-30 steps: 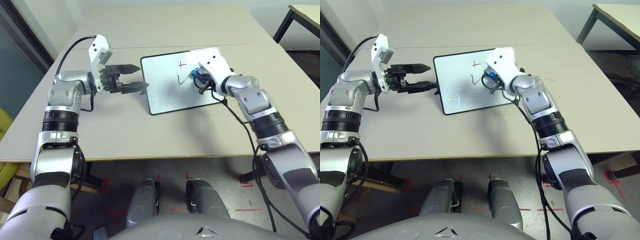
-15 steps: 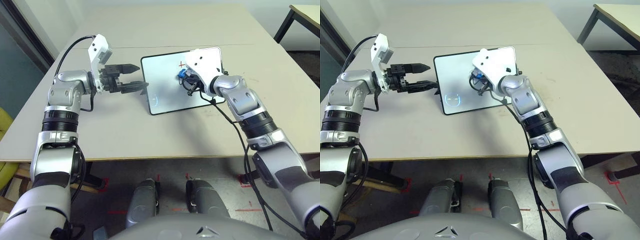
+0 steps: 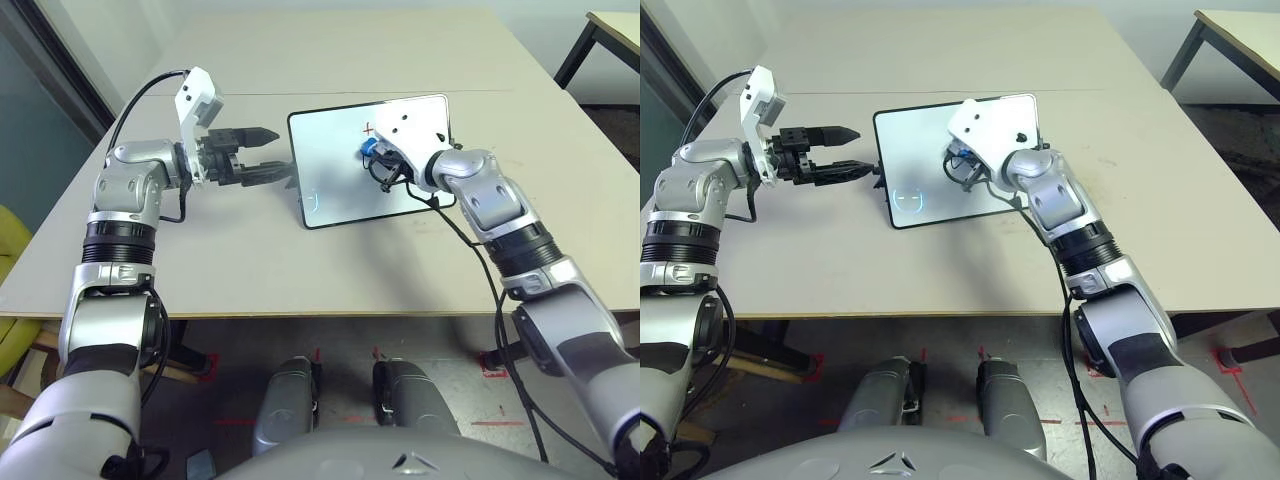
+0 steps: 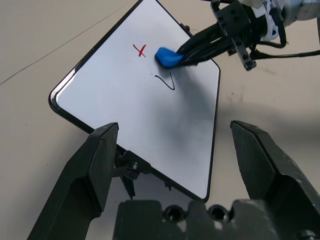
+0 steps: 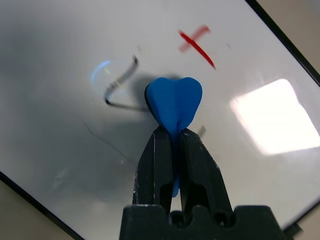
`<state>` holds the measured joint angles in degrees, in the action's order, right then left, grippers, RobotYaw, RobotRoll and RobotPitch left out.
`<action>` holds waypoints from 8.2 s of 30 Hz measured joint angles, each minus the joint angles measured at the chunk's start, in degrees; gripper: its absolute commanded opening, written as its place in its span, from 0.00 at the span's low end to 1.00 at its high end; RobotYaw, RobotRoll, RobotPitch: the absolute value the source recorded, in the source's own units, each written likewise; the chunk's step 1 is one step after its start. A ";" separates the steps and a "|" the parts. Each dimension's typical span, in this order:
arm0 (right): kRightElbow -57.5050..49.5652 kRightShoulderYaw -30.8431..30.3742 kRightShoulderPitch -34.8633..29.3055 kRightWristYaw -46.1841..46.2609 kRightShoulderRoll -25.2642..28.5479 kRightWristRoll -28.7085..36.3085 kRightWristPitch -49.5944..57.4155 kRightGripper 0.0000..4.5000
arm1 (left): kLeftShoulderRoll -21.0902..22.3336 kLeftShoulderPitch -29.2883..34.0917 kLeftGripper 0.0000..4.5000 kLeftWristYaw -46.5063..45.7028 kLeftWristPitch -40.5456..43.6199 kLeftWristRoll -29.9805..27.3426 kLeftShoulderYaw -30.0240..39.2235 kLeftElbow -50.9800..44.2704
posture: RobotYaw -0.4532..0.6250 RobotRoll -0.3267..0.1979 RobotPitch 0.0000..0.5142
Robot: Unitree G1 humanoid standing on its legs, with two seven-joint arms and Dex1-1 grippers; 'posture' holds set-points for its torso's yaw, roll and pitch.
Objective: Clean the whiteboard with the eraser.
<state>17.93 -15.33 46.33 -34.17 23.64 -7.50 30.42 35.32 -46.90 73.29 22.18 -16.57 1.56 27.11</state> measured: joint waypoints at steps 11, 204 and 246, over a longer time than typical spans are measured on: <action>-3.16 1.05 -3.56 -1.50 5.22 0.03 0.97 0.00 | 0.02 0.21 1.00 0.00 0.20 -0.04 0.00 -0.29 | 0.54 0.62 0.23; -1.41 -11.35 1.50 -8.77 -1.55 -20.97 -16.68 0.00 | 1.56 0.75 1.00 -1.19 0.16 -0.36 0.05 -1.52 | 0.58 0.62 0.21; 4.45 -8.98 7.41 -6.52 -5.71 -20.71 -16.36 0.00 | 1.56 0.59 1.00 -1.28 -0.04 -0.35 0.05 -1.42 | 0.59 0.62 0.20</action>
<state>22.37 -24.31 53.75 -40.69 17.93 -28.21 14.06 36.88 -46.31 72.01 22.14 -16.92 1.61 25.69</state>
